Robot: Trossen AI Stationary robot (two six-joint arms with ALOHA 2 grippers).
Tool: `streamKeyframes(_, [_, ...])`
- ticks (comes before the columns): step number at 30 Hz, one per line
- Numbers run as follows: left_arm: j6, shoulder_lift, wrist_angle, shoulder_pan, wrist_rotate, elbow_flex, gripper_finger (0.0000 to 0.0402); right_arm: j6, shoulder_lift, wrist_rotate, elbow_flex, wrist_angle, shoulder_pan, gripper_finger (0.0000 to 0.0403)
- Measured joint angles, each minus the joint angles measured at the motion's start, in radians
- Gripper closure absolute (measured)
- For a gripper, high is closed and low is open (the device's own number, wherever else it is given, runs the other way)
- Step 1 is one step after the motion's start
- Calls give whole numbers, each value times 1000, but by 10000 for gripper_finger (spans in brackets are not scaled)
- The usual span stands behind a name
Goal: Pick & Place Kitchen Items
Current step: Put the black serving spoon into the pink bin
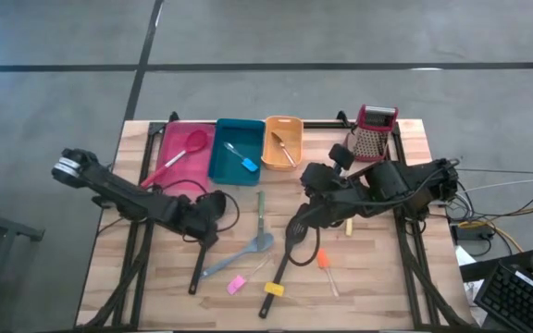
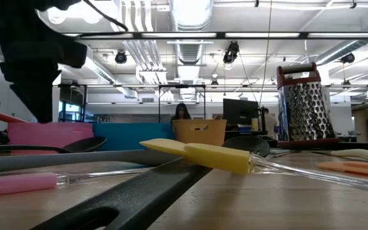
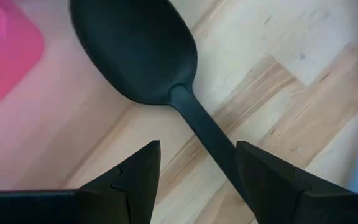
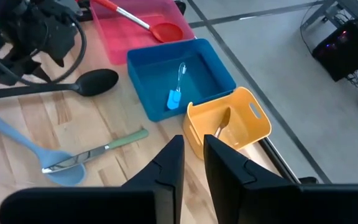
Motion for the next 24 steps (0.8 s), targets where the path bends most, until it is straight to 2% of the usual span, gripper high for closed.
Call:
streamKeyframes(9, [-17,119,69,0,61,0,189,-1,0,-1,-3,0,1,339])
streamKeyframes(24, [-1,257,149,0,89,4,189,-14,0,-1,-3,-6,0,371])
